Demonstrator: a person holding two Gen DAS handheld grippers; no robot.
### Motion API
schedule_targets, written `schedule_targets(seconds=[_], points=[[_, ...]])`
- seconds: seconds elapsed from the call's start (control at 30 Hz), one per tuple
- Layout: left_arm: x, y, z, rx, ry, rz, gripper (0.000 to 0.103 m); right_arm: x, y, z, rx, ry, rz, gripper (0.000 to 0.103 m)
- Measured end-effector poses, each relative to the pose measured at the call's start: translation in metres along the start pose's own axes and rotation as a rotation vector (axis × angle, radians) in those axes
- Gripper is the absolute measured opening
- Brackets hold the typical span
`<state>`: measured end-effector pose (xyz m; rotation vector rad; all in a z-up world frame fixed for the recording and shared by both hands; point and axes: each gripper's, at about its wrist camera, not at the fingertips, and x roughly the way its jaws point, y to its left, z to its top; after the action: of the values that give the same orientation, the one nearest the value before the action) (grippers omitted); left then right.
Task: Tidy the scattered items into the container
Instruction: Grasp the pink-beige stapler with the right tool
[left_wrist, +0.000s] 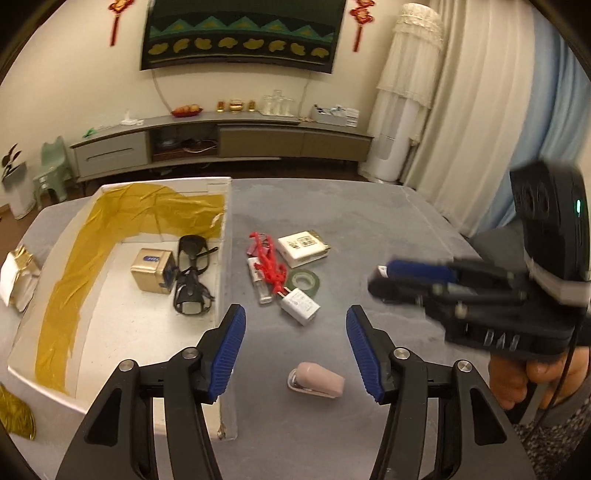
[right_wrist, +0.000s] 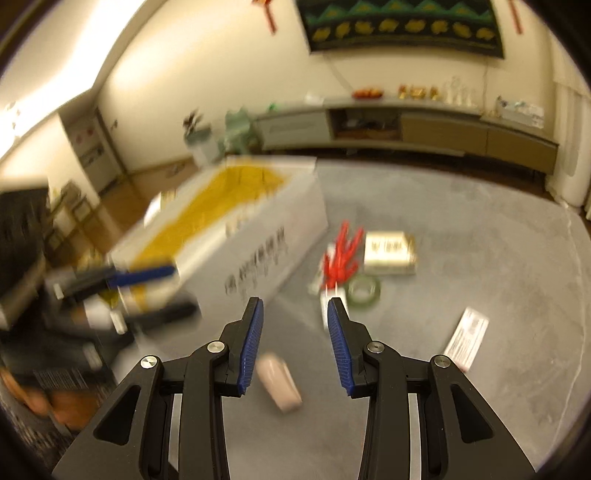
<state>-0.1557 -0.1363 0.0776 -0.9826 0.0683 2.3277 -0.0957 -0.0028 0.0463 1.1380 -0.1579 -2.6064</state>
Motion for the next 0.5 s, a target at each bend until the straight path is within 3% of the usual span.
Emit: schedule_targets(seconds=[0.07,0.17,0.4,0.43,0.5], points=[[-0.004,0.016,0.003,-0.05,-0.018,0.026,0.058,0.016,0.006,-0.013,-0.041,0.06,0.009,0.042],[-0.007,0.028,0.006,-0.101,-0.022,-0.014,0.058,0.044,0.024,-0.036,-0.145,0.121,0.004,0.047],[0.007,0.001,0.004,-0.027,0.015,-0.029,0.058,0.087,0.049,-0.062,-0.327,0.131,-0.113,0.051],[0.01,-0.003,0.004,-0.022,0.017,-0.038,0.058,0.09,0.046,-0.063,-0.319,0.134,-0.119,0.05],[0.016,-0.011,0.006,-0.006,0.021,-0.042,0.061,0.092,0.037,-0.064,-0.269,0.148,-0.119,0.028]])
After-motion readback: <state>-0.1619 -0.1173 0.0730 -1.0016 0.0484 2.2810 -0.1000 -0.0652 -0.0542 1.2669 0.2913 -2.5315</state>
